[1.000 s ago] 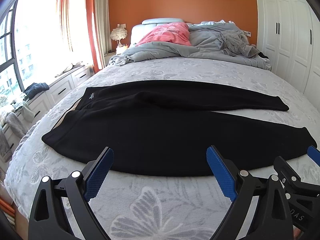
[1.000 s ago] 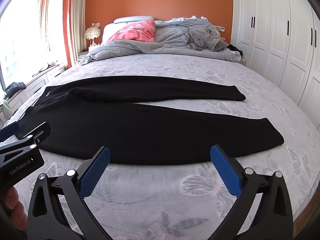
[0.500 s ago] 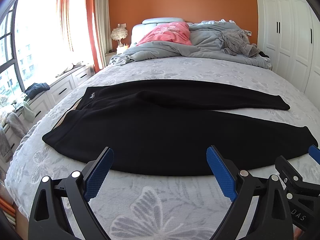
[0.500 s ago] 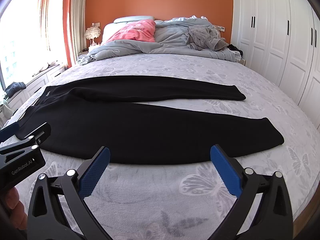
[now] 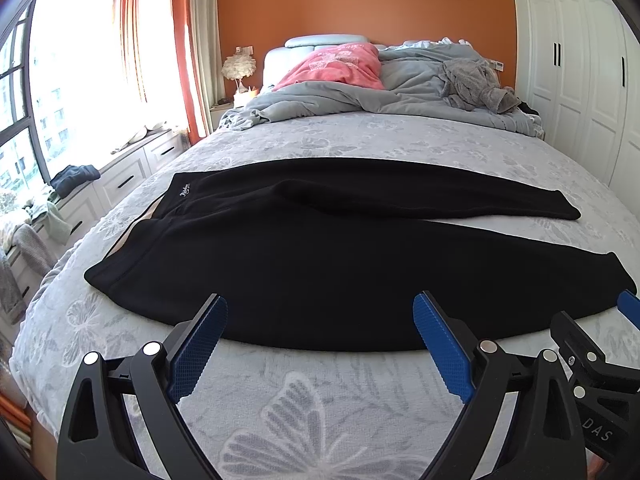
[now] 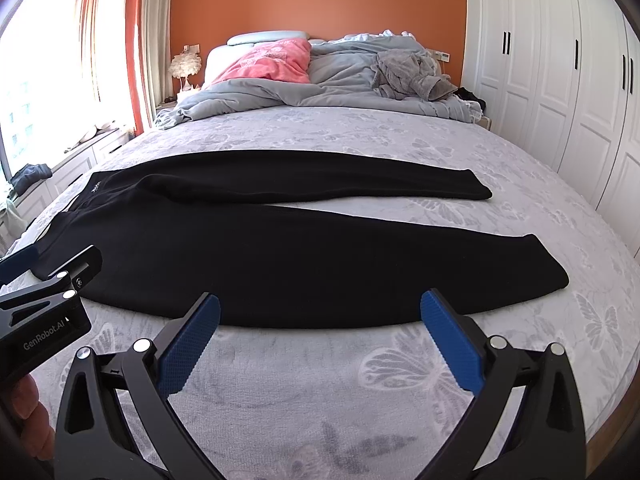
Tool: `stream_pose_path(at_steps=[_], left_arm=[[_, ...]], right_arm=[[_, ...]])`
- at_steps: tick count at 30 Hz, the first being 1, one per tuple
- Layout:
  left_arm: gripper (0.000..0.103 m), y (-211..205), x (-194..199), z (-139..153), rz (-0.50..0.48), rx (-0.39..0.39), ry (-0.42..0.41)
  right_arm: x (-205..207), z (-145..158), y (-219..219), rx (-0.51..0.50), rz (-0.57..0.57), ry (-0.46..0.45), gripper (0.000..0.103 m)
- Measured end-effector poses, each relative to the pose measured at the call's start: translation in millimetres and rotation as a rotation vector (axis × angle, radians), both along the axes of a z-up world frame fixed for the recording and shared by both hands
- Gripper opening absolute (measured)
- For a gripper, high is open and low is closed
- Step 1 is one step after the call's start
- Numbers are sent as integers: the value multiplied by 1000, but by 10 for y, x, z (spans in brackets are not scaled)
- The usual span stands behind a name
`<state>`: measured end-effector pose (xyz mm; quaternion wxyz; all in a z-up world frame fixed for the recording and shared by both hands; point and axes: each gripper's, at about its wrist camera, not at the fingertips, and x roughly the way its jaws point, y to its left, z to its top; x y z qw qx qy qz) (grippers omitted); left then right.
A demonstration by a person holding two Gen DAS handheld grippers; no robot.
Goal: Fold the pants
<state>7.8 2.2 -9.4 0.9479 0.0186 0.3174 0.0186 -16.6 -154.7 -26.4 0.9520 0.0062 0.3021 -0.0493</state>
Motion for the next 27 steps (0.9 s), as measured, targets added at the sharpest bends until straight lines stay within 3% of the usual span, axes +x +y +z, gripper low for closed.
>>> stream_pose_path(at_steps=[27], left_arm=[[92,22,19,11,-2,-8,9]], right_arm=[[4,-12,1,5,0,4,98]])
